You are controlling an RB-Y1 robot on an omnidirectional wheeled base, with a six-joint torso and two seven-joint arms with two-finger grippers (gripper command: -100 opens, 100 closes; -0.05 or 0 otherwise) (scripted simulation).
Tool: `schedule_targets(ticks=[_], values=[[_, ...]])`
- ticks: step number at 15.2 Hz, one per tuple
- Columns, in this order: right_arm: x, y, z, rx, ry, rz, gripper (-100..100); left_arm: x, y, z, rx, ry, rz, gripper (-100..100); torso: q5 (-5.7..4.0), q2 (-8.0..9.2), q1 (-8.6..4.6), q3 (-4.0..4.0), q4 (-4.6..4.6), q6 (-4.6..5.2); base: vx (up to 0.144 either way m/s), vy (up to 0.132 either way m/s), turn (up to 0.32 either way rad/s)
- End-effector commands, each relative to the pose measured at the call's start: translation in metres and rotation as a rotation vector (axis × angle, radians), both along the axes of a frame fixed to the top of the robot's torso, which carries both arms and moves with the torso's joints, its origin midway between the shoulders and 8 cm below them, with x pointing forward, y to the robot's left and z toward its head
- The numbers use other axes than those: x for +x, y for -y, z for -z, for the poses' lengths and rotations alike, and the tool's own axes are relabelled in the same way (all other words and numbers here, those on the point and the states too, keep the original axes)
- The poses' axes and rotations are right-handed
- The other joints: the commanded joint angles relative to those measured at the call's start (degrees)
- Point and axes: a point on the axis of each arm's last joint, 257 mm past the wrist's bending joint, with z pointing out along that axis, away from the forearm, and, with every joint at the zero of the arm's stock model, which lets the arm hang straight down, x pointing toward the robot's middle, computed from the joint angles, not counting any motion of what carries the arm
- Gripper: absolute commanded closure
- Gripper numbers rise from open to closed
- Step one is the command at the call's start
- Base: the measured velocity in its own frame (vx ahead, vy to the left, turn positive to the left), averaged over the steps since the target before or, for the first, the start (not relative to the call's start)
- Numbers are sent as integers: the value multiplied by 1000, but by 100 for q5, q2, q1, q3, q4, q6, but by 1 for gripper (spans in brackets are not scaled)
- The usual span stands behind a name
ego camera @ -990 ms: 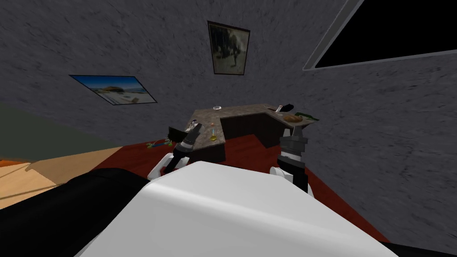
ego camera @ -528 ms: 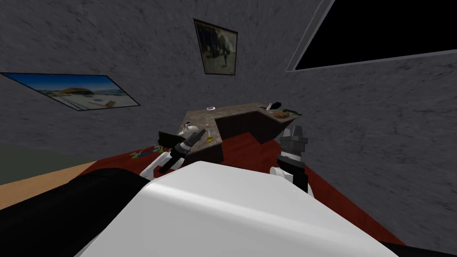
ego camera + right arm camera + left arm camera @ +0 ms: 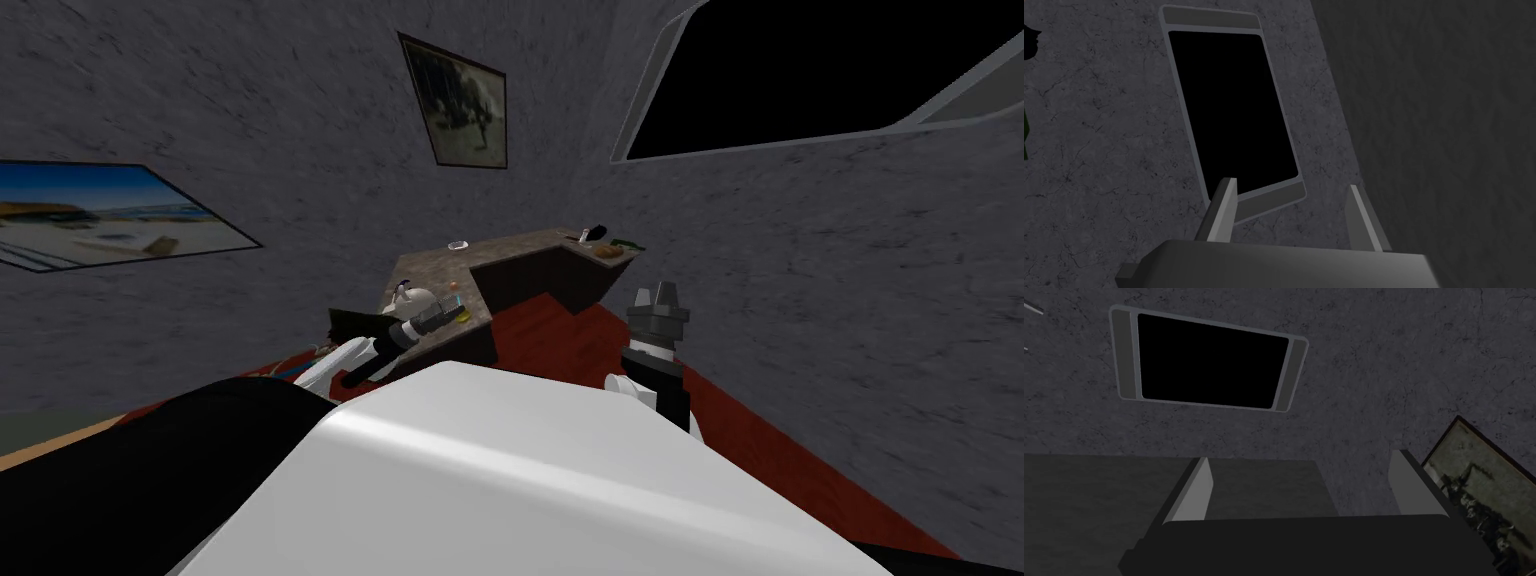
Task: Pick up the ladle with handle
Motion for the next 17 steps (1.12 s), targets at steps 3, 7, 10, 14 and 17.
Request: schedule_targets(ticks=[3, 7, 10, 14, 17], values=[[0, 0, 0, 0, 0, 0, 0, -9, -9, 31, 190, -36, 56, -100, 0, -2, 2, -1, -1, 5, -17, 46, -351], [0, 0, 0, 0, 0, 0, 0, -22, -23, 61, 354, -75, 109, -100, 0, -3, 0, -2, -1, -2, -19, 40, -250], [0, 0, 0, 0, 0, 0, 0, -31, -33, 79, 467, -100, 154, -100, 1, -3, 4, -2, 0, -5, -20, 49, -231], [0, 0, 0, 0, 0, 0, 0, -41, -46, 98, 598, -127, 213, -100, 0, -7, 3, -4, -2, 1, -15, 46, -239], [0, 0, 0, 0, 0, 0, 0, -51, -59, 113, 693, -151, 259, -100, 2, -7, 9, -4, -1, 1, -23, 53, -268]])
